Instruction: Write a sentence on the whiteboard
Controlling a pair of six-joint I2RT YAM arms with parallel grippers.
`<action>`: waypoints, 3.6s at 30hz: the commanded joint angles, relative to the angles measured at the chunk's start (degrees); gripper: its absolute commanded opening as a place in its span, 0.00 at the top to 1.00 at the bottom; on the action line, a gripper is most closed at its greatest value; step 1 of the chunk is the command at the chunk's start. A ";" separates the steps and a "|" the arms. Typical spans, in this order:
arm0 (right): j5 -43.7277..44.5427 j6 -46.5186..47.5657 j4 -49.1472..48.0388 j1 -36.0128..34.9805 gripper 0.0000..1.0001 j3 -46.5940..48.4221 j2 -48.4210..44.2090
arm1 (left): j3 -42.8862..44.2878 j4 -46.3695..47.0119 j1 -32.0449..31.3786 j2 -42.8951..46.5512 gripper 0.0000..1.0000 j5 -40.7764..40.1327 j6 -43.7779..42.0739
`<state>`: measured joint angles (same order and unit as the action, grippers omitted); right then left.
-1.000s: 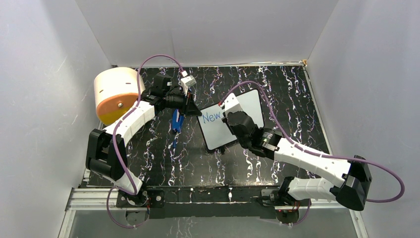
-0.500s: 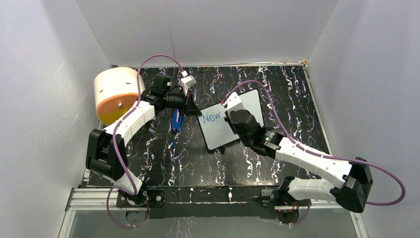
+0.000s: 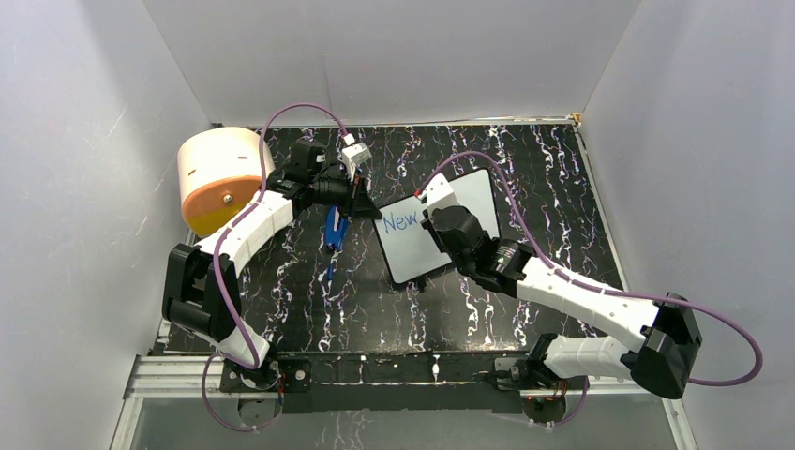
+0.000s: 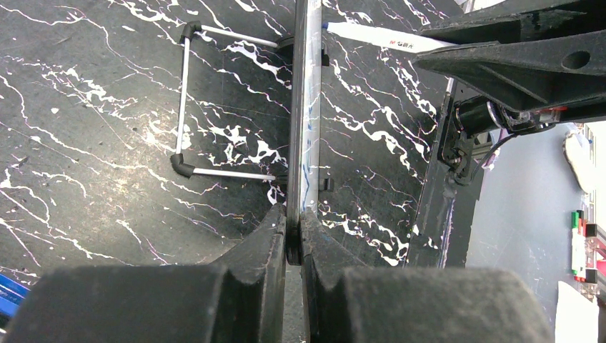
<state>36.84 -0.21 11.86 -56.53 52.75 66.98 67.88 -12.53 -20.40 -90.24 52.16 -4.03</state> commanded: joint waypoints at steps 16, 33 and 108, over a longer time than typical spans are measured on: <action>-0.68 0.12 -3.68 1.13 1.00 2.20 1.53 | 0.27 -2.46 -0.43 -0.29 1.00 -0.17 -2.21; -2.52 0.12 -0.92 1.61 1.00 2.13 -0.83 | 0.37 -2.42 -0.43 -0.38 1.00 -0.40 -2.13; -9.13 -4.94 3.88 1.78 1.00 2.40 2.96 | 0.37 -2.59 -0.43 -0.50 1.00 0.03 -2.13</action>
<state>29.56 -4.56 20.93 -55.07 52.82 69.47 67.88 -12.51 -20.40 -90.35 52.05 -4.03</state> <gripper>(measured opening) 0.215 0.069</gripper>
